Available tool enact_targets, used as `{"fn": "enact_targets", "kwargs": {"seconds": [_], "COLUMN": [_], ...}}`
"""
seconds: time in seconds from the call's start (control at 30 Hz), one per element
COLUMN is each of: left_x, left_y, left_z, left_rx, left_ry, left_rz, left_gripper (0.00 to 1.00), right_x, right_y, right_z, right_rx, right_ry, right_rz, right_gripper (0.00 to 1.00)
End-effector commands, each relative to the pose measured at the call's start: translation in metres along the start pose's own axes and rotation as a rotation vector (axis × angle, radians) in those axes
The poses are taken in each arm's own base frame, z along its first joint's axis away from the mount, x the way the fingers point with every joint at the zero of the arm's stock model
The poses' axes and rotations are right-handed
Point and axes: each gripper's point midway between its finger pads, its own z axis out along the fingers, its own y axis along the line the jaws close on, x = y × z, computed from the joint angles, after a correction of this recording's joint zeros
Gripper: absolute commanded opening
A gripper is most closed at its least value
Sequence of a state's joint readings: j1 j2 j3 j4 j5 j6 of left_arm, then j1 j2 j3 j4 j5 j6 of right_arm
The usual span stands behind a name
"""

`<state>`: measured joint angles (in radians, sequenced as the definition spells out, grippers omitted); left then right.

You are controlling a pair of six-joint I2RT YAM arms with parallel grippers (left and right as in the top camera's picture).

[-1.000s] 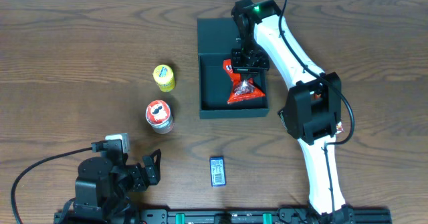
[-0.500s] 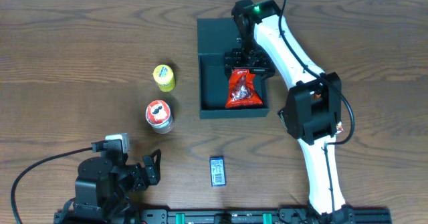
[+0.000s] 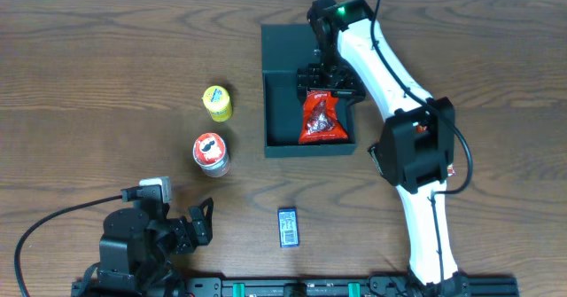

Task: Pack container
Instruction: 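Withdraw the right gripper up and to the right of the box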

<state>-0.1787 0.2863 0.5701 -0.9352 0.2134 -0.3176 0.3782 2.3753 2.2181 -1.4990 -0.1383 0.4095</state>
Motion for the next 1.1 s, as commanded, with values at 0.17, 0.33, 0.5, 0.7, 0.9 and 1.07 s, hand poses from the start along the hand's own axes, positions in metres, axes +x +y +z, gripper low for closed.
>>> {"fn": "enact_targets", "kwargs": {"seconds": [0.17, 0.33, 0.5, 0.7, 0.9, 1.07], "left_x": [-0.005, 0.002, 0.006, -0.002, -0.011, -0.001], "left_y": [0.000, -0.004, 0.019, 0.035, 0.032, 0.029], "left_z": [-0.003, -0.003, 0.005, 0.018, 0.040, 0.061], "left_rx": [-0.010, 0.020, -0.100, -0.187, -0.195, -0.223], "left_ry": [-0.015, 0.016, 0.009, -0.009, 0.044, 0.146], "left_rz": [0.007, -0.002, -0.095, -0.108, -0.037, 0.062], "left_gripper": [0.95, 0.95, 0.95, 0.96, 0.96, 0.96], "right_x": [0.036, 0.064, 0.085, 0.109, 0.108, 0.107], "right_y": [0.018, -0.001, -0.042, -0.074, -0.075, -0.080], "right_z": [-0.120, -0.187, -0.232, -0.247, -0.247, -0.248], "right_rx": [-0.146, -0.119, 0.026, 0.130, 0.137, 0.163], "right_ry": [-0.219, -0.399, -0.559, -0.586, -0.587, -0.599], "right_rz": [-0.105, -0.135, -0.093, 0.019, 0.024, 0.031], "right_gripper": [0.99, 0.99, 0.99, 0.99, 0.99, 0.99]}}
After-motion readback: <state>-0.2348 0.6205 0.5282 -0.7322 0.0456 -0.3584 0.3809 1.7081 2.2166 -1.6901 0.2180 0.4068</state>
